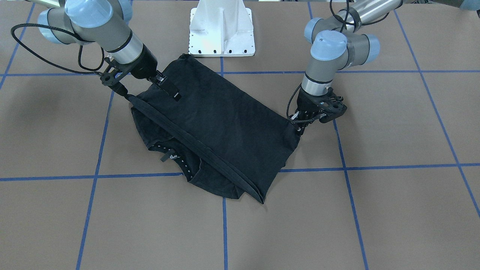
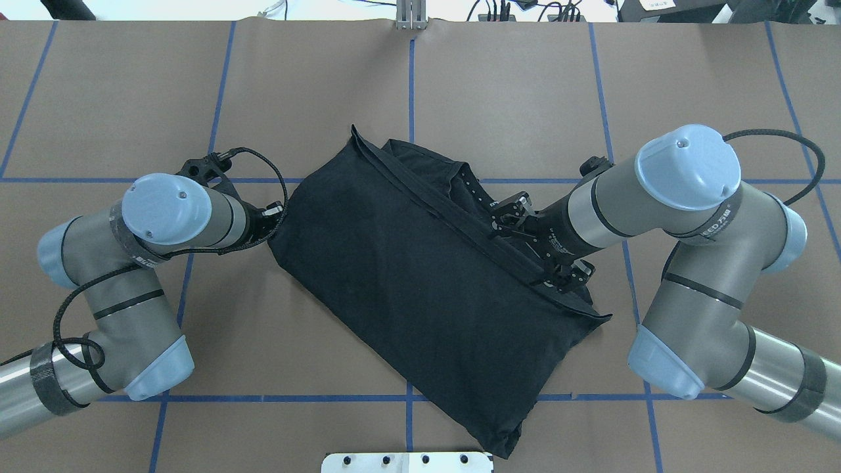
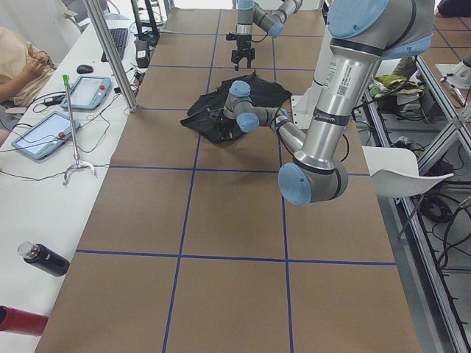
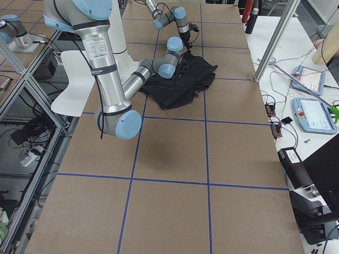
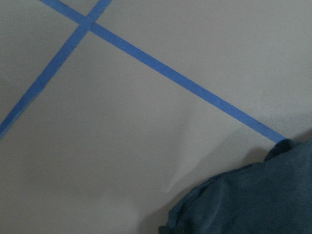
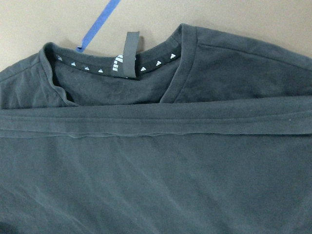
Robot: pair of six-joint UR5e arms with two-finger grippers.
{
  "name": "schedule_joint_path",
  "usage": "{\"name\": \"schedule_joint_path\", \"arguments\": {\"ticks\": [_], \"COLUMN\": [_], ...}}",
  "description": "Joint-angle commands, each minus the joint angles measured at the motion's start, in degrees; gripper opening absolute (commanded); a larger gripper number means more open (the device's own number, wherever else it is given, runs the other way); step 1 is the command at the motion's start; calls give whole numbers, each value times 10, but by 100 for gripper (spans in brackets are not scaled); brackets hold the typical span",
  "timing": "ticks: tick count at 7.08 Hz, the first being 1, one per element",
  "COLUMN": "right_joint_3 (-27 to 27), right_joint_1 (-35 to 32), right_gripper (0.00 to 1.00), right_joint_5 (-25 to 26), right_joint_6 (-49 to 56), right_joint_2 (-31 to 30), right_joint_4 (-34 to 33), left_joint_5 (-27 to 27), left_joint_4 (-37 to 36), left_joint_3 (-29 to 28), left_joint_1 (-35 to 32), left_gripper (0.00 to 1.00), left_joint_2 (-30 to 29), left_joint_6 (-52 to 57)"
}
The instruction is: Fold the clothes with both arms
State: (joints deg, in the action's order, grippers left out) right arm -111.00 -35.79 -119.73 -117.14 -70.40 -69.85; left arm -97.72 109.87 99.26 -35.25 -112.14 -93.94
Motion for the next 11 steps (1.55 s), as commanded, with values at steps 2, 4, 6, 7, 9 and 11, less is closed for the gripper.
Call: {"name": "schedule_joint_path", "arguments": {"ticks": [2,4,6,7,9,11], "right_joint_3": [-2,-1,0,0,-1,3], "right_joint_1": [-8,-16,-21,-20,-19,-13], "right_gripper": [100,100,100,100,100,100], "right_joint_5": [0,0,4,26,54,63], "right_joint_6": [1,1,2,4,2,2], "right_joint_2": [0,0,0,0,4,7], "right_joint_4": [1,1,1,1,1,-1], "left_joint_5": [0,2,16,23,26,26], "left_joint_4": [69,226,281,300,361,365], "left_joint_3": [-146,-364,-497,-533,-598,-608], "left_joint_1": [-100,-119,-124,-124,-124,-128], "left_gripper": [0,0,0,0,0,55], "left_joint_2": [-111,-239,-335,-351,-386,-392], "left_joint_6": [85,84,85,87,89,120]}}
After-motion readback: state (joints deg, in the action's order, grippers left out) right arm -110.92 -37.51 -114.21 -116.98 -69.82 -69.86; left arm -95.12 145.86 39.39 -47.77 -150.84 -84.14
